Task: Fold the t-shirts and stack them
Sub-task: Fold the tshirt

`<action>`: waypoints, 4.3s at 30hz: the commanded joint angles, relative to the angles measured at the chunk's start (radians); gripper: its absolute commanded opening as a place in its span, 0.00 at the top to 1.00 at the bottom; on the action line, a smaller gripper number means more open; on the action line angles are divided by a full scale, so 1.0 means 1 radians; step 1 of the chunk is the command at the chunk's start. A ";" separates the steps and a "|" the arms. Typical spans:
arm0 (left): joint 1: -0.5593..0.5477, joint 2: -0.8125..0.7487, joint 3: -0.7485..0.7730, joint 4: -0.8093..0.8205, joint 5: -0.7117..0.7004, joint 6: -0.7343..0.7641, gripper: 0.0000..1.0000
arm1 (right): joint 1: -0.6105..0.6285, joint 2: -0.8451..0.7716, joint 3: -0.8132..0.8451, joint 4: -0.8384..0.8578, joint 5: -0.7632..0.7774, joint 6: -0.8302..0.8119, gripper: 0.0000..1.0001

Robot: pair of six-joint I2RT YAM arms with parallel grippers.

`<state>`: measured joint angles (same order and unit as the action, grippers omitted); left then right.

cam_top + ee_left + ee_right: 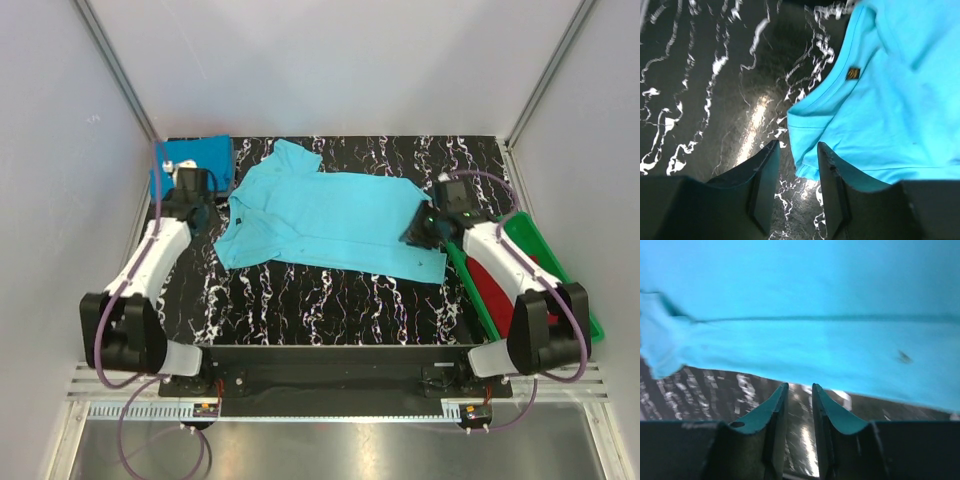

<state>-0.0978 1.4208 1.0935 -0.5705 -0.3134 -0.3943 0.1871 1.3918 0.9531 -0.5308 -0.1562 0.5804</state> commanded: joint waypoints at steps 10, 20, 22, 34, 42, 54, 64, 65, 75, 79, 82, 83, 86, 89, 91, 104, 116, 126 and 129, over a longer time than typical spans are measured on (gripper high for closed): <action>0.171 -0.187 -0.294 0.331 0.467 -0.187 0.57 | 0.314 0.623 0.717 0.330 -0.213 -0.129 0.61; 0.190 -0.174 -0.304 0.327 0.439 -0.207 0.60 | 0.416 1.007 1.064 0.284 -0.295 -0.171 0.50; 0.197 -0.157 -0.293 0.327 0.451 -0.193 0.61 | 0.431 1.044 1.119 0.273 -0.302 -0.201 0.50; 0.279 0.133 -0.161 0.360 0.603 -0.178 1.00 | 0.454 1.191 1.257 0.207 -0.384 -0.254 0.52; 0.280 0.234 -0.142 0.389 0.569 -0.159 1.00 | 0.460 1.181 1.250 0.201 -0.387 -0.263 0.55; 0.283 0.385 -0.089 0.342 0.516 -0.121 1.00 | 0.463 1.152 1.242 0.189 -0.267 -0.246 1.00; 0.280 0.425 -0.058 0.271 0.448 -0.086 1.00 | 0.463 1.073 1.210 0.193 -0.186 -0.243 0.86; 0.279 0.425 -0.058 0.265 0.433 -0.086 1.00 | 0.463 1.073 1.208 0.193 -0.187 -0.241 0.85; 0.264 0.429 -0.047 0.247 0.412 -0.077 1.00 | 0.463 1.053 1.182 0.253 -0.246 -0.229 1.00; 0.264 0.431 -0.047 0.241 0.395 -0.075 1.00 | 0.462 1.006 1.133 0.302 -0.156 -0.203 1.00; 0.264 0.437 -0.041 0.232 0.390 -0.071 1.00 | 0.459 0.951 1.049 0.385 -0.077 -0.157 1.00; 0.265 0.437 -0.040 0.228 0.386 -0.069 1.00 | 0.460 0.938 1.008 0.405 -0.059 -0.146 1.00; 0.262 0.437 -0.040 0.222 0.379 -0.064 1.00 | 0.457 0.894 0.923 0.472 0.018 -0.111 1.00; 0.262 0.438 -0.035 0.216 0.376 -0.060 1.00 | 0.457 0.859 0.860 0.522 0.060 -0.091 1.00; 0.262 0.441 -0.034 0.213 0.375 -0.060 1.00 | 0.457 0.852 0.845 0.554 0.078 -0.076 1.00; 0.254 0.451 -0.021 0.190 0.362 -0.040 1.00 | 0.457 0.808 0.719 0.572 0.279 0.044 1.00; 0.253 0.304 0.009 0.150 0.317 -0.012 0.82 | 0.457 0.794 0.670 0.612 0.215 0.067 1.00; 0.058 0.092 -0.070 0.149 0.201 -0.009 0.69 | 0.457 0.780 0.777 0.477 0.080 0.035 0.82; 0.027 0.087 -0.104 0.147 0.256 -0.067 0.71 | 0.456 0.721 0.767 0.391 0.113 0.036 0.77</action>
<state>-0.0479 1.5139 1.0321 -0.4213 -0.0601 -0.4240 0.6415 2.2467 1.6848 -0.0509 -0.0441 0.6292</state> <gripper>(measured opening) 0.299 0.222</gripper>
